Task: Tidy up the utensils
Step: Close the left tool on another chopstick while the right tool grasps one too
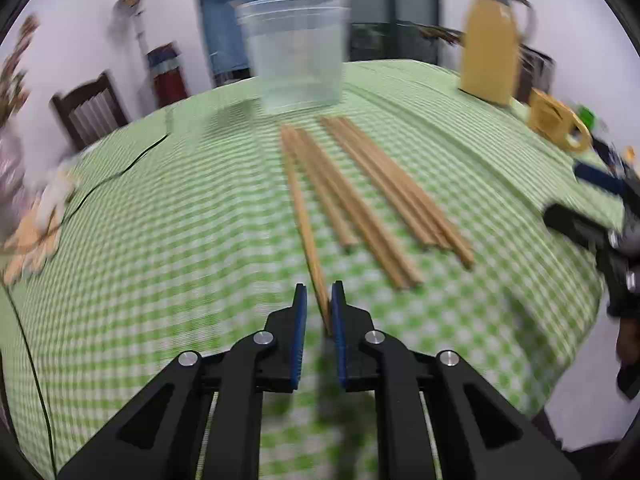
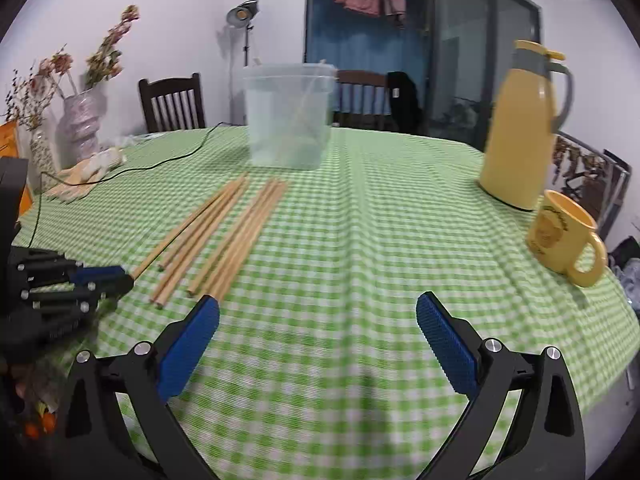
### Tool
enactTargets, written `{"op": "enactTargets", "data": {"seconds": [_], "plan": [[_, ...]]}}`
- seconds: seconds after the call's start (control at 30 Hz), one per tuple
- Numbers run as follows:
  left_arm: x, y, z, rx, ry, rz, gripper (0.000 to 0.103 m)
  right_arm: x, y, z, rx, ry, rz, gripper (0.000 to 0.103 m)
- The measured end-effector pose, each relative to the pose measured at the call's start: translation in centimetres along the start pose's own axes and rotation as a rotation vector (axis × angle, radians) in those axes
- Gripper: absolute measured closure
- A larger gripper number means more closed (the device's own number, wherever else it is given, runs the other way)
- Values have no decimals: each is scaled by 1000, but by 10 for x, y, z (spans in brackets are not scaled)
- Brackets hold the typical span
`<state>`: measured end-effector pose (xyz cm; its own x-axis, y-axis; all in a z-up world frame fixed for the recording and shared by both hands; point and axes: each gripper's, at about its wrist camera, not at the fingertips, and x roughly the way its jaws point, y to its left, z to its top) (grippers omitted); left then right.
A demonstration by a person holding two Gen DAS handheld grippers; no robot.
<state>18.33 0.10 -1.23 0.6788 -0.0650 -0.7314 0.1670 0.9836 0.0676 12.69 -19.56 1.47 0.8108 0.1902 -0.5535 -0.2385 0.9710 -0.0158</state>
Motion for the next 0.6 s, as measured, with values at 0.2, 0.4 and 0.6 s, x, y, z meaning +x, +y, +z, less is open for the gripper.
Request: {"op": "enactTargets", "data": {"seconds": [0.2,0.4,0.6], "plan": [[0,26,0,-90,12,-67,93,26,21,3,-26,61,31,12],[0,24,-2,-52,-3,-72,78,54,24,10,38,140,38,44],[7,26,2,-64,4,-81,78,56,30,12,38,158,40,45]]}}
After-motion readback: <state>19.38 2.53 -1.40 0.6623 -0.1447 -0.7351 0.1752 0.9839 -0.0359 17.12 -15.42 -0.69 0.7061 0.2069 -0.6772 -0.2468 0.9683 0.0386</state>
